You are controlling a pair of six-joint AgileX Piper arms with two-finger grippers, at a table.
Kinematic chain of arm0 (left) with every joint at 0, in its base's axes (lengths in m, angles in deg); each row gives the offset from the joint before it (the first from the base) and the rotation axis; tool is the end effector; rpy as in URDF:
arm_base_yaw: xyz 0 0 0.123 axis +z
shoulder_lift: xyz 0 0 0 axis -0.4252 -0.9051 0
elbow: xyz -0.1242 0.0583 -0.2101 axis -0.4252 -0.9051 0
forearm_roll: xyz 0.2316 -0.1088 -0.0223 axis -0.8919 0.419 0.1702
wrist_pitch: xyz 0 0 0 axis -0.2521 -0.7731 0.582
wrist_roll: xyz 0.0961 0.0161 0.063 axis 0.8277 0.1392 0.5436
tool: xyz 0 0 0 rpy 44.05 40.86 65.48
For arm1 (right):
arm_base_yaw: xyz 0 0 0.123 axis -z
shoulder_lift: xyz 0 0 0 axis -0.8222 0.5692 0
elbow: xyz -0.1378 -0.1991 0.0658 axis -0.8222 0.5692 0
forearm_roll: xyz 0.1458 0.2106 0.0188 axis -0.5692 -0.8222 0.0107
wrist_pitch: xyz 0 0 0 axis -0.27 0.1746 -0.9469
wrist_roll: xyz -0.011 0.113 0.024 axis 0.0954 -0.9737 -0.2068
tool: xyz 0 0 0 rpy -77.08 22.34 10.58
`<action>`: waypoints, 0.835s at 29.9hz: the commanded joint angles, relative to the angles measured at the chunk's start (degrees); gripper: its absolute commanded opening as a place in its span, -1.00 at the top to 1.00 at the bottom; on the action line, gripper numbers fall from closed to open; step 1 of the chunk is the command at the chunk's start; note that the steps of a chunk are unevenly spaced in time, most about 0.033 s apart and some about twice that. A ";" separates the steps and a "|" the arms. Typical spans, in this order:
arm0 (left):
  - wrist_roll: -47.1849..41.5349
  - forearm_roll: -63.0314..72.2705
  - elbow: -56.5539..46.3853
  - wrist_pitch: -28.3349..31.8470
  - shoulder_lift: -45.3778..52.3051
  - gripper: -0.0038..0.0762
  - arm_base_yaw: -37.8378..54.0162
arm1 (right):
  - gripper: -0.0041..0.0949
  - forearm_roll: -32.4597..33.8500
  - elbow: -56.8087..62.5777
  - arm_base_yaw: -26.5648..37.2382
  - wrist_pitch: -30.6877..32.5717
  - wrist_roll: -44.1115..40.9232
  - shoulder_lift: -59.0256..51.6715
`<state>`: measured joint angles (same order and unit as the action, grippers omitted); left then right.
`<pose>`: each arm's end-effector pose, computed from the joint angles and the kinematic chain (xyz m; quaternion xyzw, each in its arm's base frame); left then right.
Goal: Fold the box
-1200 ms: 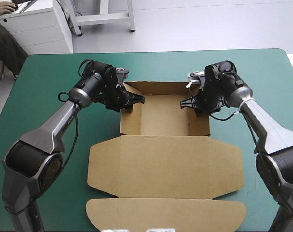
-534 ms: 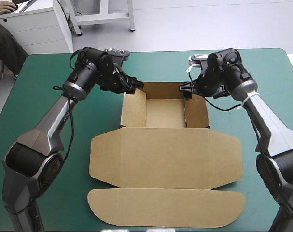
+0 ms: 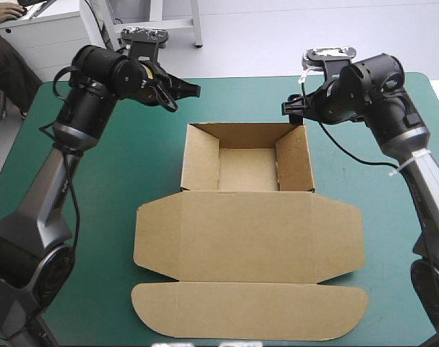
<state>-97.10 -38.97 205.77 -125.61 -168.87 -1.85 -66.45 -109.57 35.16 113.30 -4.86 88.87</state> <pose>0.3541 -0.1746 0.4102 0.0994 0.9165 -0.1143 0.3702 0.3471 0.1175 0.3843 -0.0570 0.9409 0.0547 0.3293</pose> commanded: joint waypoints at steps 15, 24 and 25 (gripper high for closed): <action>5.16 -7.80 -38.67 -1.99 36.16 0.93 -0.21 | -0.81 2.18 1.44 0.02 0.41 2.67 -8.58; 2.69 -8.66 -64.13 3.38 51.67 0.93 -0.21 | -0.81 0.65 3.42 0.43 0.17 2.55 3.82; 2.70 -8.43 -66.48 4.45 53.41 0.93 -0.21 | -0.81 0.20 3.42 0.55 0.49 2.55 4.82</action>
<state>-93.14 -46.88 142.97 -125.30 -119.96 -1.85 -65.75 -104.83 35.21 113.35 -2.70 93.41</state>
